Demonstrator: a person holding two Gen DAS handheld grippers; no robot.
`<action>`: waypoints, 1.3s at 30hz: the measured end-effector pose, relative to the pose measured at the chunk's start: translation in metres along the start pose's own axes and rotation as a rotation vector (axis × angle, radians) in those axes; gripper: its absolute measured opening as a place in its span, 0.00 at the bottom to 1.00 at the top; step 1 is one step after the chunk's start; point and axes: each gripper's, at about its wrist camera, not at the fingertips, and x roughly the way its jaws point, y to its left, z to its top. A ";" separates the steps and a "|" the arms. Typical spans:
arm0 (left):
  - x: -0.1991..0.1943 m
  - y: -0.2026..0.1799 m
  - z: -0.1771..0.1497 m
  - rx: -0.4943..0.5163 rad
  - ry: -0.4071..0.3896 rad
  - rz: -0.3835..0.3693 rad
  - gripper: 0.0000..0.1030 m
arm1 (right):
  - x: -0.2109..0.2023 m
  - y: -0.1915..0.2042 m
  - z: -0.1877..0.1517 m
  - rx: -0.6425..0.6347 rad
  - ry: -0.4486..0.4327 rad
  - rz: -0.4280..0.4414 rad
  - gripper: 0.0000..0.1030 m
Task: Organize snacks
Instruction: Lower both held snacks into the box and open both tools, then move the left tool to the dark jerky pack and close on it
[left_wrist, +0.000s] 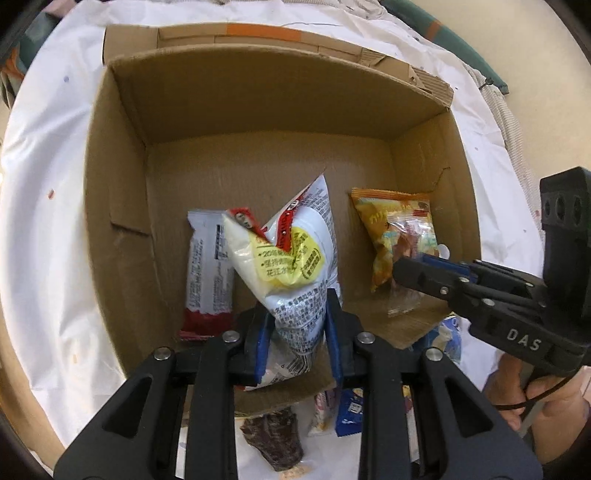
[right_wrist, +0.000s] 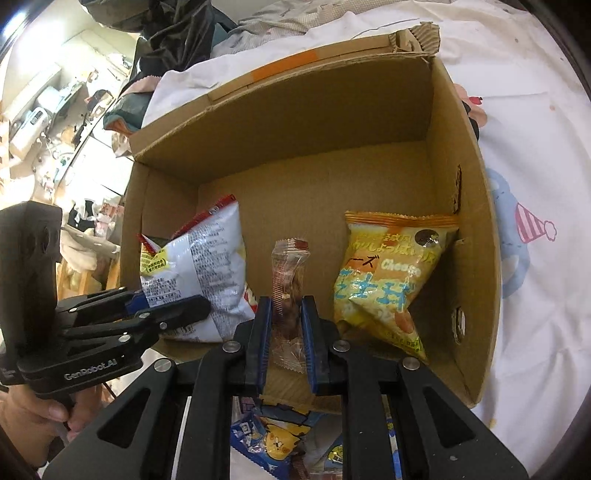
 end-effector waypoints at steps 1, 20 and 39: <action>-0.001 0.000 0.000 0.001 0.000 0.002 0.30 | 0.001 0.000 0.000 0.000 0.003 -0.003 0.17; -0.041 0.013 0.011 -0.103 -0.160 0.079 0.85 | -0.017 0.001 0.000 0.011 -0.082 -0.004 0.67; -0.073 0.015 -0.021 -0.137 -0.224 0.113 0.96 | -0.042 -0.007 0.002 0.058 -0.156 0.008 0.89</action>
